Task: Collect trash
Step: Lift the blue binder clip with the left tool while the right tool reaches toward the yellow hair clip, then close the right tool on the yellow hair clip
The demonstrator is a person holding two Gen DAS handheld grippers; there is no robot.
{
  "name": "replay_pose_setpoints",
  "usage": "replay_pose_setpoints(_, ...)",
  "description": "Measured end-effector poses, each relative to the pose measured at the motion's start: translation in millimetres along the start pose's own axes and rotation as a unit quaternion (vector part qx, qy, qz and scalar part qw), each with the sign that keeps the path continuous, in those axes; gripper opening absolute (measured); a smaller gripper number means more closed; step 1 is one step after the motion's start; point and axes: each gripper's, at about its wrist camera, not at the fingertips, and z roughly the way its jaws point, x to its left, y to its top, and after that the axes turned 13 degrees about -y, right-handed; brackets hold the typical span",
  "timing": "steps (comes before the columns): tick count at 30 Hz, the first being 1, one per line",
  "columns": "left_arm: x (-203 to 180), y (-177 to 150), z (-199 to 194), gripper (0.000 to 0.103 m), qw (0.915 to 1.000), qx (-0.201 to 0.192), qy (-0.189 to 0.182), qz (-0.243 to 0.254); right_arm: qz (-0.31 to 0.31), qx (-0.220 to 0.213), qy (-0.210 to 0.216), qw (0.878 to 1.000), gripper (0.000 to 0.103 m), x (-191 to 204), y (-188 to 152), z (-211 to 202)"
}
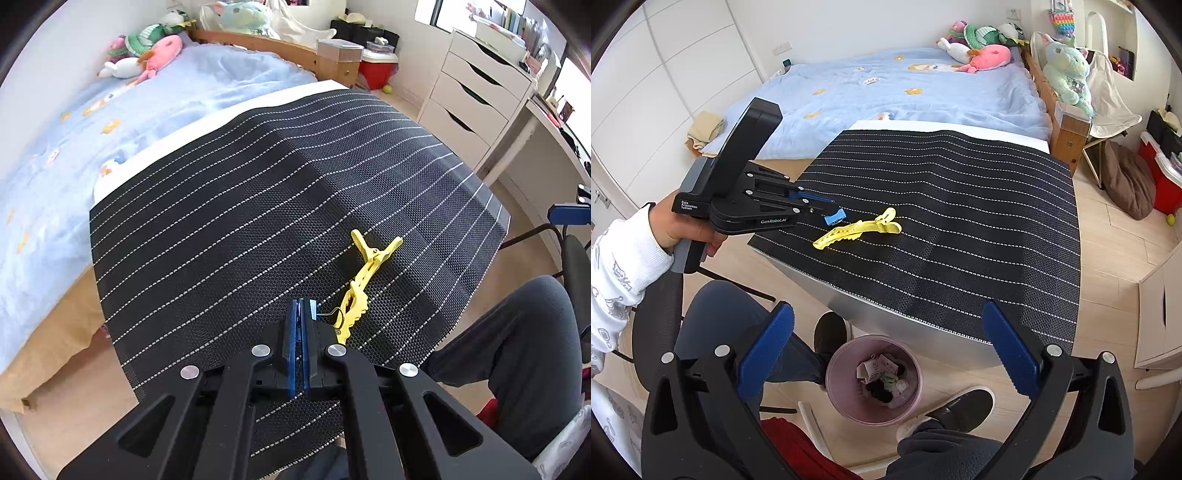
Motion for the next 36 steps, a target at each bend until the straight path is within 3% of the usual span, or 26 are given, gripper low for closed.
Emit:
replay_pose_setpoints(10, -1.4, -3.9, -32.7, 0.002, 0.9989, -0.04, 0.011, -0.024, -0.027, 0.0, -0.003, 1.0, 0.1, 9.3, 13.3, 3.8)
replay_pose_setpoints(23, -12.4, -20.9, -69.2, 0.002, 0.9962, -0.078, 0.008, -0.037, -0.098, 0.011, -0.005, 0.995, 0.1, 27.2, 55.3, 25.5)
replay_pose_setpoints(30, -12.7, -29.0, -77.3, 0.002, 0.9946, -0.093, 0.001, -0.046, -0.182, 0.012, -0.018, 0.983, 0.1, 40.6, 73.5, 50.2)
replay_pose_setpoints(36, -10.3, -34.4, -77.3, 0.002, 0.9941, -0.095, -0.002, -0.053, -0.225, 0.045, -0.018, 0.973, 0.1, 42.0, 86.3, 81.8)
